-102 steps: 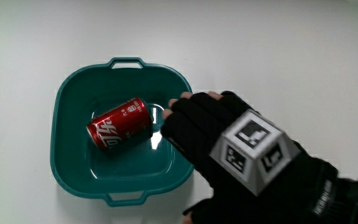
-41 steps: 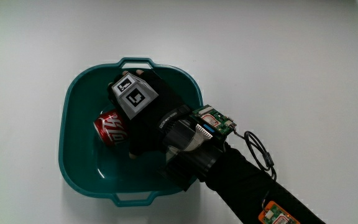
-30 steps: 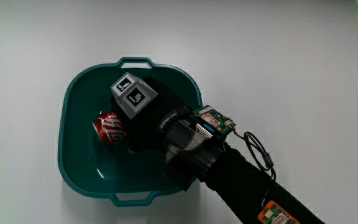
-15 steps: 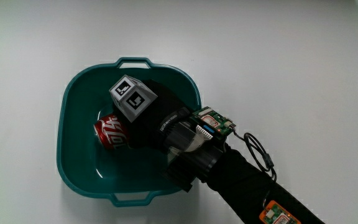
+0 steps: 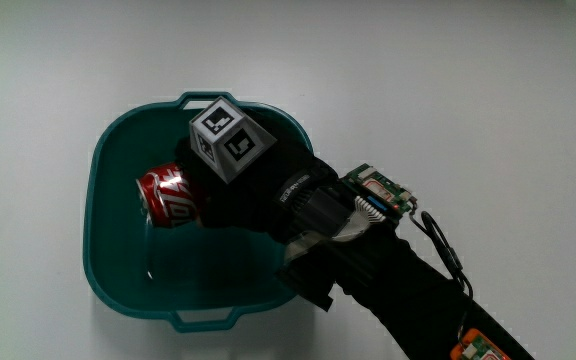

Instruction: Pick cola from plate

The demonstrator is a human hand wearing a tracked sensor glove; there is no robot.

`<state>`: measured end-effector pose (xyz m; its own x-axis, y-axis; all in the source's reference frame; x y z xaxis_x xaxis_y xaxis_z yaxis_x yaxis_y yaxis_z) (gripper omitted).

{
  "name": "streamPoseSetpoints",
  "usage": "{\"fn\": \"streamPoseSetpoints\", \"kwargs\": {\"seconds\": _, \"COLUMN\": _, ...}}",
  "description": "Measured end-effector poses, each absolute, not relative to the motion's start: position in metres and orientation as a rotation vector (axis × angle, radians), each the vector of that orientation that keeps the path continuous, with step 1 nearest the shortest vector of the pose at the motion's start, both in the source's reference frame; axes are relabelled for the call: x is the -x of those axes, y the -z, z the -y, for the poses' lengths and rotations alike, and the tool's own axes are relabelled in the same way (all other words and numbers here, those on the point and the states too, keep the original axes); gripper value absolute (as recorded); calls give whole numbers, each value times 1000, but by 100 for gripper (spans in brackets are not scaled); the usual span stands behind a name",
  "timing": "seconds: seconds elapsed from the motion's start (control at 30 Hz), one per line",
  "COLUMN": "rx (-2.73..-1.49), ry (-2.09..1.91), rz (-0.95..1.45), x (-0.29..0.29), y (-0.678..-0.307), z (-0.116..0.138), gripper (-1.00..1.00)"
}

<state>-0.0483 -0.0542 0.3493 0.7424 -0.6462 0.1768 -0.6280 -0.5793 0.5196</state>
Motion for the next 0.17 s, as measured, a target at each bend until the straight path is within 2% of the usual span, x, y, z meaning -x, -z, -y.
{"fn": "streamPoseSetpoints", "kwargs": {"seconds": 0.07, "rx": -2377, "ry": 30, "rz": 943, "x": 41, "y": -347, "z": 56, "gripper": 100}}
{"fn": "streamPoseSetpoints", "kwargs": {"seconds": 0.1, "rx": -2415, "ry": 15, "rz": 940, "x": 36, "y": -341, "z": 57, "gripper": 100}}
{"fn": "streamPoseSetpoints", "kwargs": {"seconds": 0.13, "rx": -2367, "ry": 6, "rz": 935, "x": 33, "y": -348, "z": 58, "gripper": 100}}
{"fn": "streamPoseSetpoints", "kwargs": {"seconds": 0.17, "rx": -2417, "ry": 38, "rz": 905, "x": 27, "y": -343, "z": 60, "gripper": 100}}
